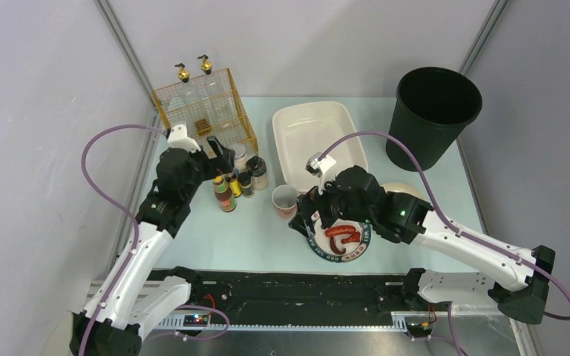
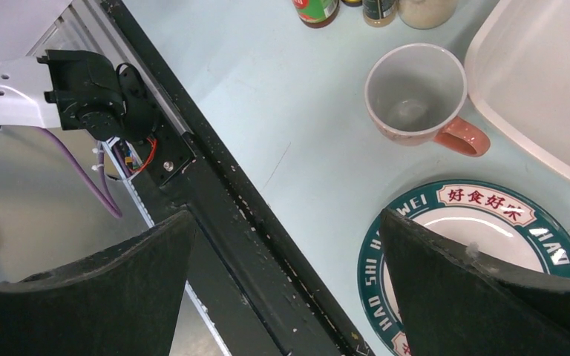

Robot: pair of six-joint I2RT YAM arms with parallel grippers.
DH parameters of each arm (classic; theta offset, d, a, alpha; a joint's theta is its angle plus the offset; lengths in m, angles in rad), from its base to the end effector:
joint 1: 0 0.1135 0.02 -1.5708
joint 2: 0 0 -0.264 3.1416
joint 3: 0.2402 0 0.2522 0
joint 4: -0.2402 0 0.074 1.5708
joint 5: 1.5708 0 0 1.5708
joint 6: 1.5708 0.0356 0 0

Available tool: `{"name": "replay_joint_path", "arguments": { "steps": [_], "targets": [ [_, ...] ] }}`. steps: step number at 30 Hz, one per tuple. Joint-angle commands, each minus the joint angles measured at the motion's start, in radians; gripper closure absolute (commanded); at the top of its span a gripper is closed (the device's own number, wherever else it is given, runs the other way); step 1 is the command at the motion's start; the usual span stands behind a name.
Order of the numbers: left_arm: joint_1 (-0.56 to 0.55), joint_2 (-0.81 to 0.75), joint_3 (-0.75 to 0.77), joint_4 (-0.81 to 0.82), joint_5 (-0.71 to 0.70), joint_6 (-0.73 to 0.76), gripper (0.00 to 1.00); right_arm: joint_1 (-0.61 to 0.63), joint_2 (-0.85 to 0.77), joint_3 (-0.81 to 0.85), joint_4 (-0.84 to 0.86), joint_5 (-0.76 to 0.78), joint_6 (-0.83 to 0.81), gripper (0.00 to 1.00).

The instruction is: Clear the kitchen counter

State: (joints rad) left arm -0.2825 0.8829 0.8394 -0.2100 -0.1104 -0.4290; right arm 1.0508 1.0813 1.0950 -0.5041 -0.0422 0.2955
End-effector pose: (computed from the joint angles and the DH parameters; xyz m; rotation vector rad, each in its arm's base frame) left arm 0.1986 -0.0535 0.3393 -0.2131 1.8289 -0.4006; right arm 0.1163 0.2061 0.3582 -0.8289 2.0148 0.8504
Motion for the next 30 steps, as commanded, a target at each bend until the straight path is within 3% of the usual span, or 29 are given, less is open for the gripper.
{"name": "replay_joint_path", "arguments": {
  "steps": [1, 14, 21, 30],
  "targets": [
    [-0.014, -0.043, -0.011, -0.172, -0.053, -0.039, 0.00, 0.007, 0.016, 0.043, 0.024, 0.001, 0.001, 0.02],
    [-0.045, 0.086, -0.037, -0.232, -0.165, -0.025, 0.06, 0.031, 0.039, 0.044, 0.012, 0.034, 0.000, 0.02],
    [-0.060, 0.096, -0.010, -0.275, -0.209, -0.007, 0.19, 0.035, 0.061, 0.043, 0.020, 0.038, -0.003, 0.02],
    [-0.067, 0.099, 0.057, -0.336, -0.245, -0.002, 0.48, 0.038, 0.089, 0.043, 0.034, 0.038, -0.003, 0.02]
  ]
}}
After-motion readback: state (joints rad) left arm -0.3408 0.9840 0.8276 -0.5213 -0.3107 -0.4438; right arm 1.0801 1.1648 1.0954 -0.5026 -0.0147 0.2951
